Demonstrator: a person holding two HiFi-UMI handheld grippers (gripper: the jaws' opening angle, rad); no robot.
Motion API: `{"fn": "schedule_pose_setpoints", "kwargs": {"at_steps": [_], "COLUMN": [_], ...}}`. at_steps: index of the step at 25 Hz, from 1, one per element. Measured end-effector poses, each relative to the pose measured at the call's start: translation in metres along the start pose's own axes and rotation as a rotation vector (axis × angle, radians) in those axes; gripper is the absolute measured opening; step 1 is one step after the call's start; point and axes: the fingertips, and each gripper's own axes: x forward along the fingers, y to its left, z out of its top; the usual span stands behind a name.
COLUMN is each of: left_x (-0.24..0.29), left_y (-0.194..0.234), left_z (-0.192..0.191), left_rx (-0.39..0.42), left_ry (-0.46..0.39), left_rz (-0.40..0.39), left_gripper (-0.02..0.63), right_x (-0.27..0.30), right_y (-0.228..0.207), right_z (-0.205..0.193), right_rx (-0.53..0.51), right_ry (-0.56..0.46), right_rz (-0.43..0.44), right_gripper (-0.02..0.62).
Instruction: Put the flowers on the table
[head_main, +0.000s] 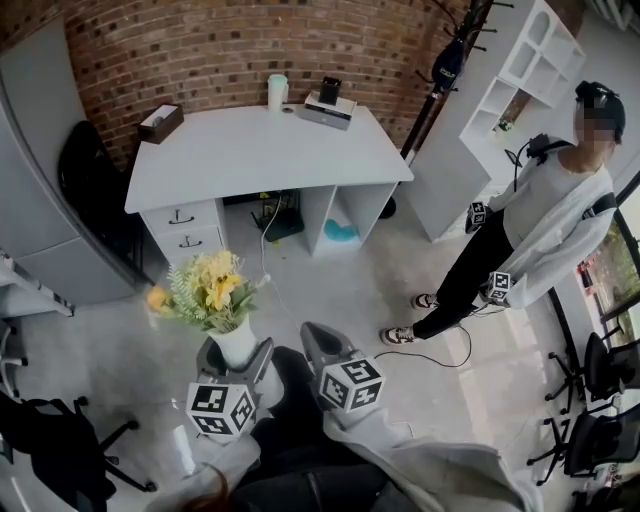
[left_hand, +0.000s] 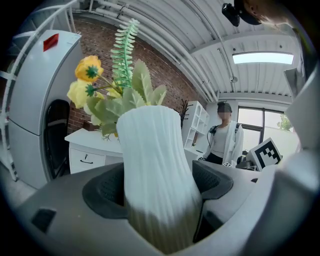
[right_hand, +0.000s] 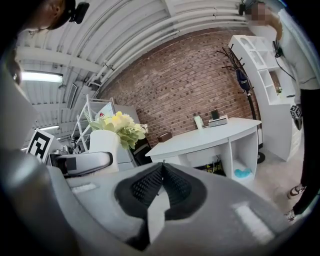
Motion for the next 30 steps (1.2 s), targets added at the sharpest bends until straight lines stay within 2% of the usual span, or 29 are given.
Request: {"fn": "schedule_pose_setpoints", "kwargs": {"at_steps": [7,14,19,30], "left_x": [0.008,0.051,0.105,0.25], "left_y": [0.018,0.037,0.052,0.09], "left_z": [0.004,0.016,0.03,0.085], "left_rx": [0.004,0.03,0.036,0.052], "left_ry": [-0.011,-0.005,-0.005,0.005], "left_rz": [0.025,0.024,0.01,-0.031], "left_gripper": [0.394,0.394,0.394,0.396], "right_x": [0.018,0.063,0.112,0.214], "right_y": [-0.005,-0.029,-0.059,-0.149], "right_z": [-0.001,0.01,0.025,0.097], "right_rx": [-0.018,-0.001,0.016,0.018], "right_ry": [0.005,0.001,0.007,0.016], "right_rz": [0.012,0.029,0.048,0.028], "right_gripper": [-0.002,-0.002,-0.002,-0.002]}}
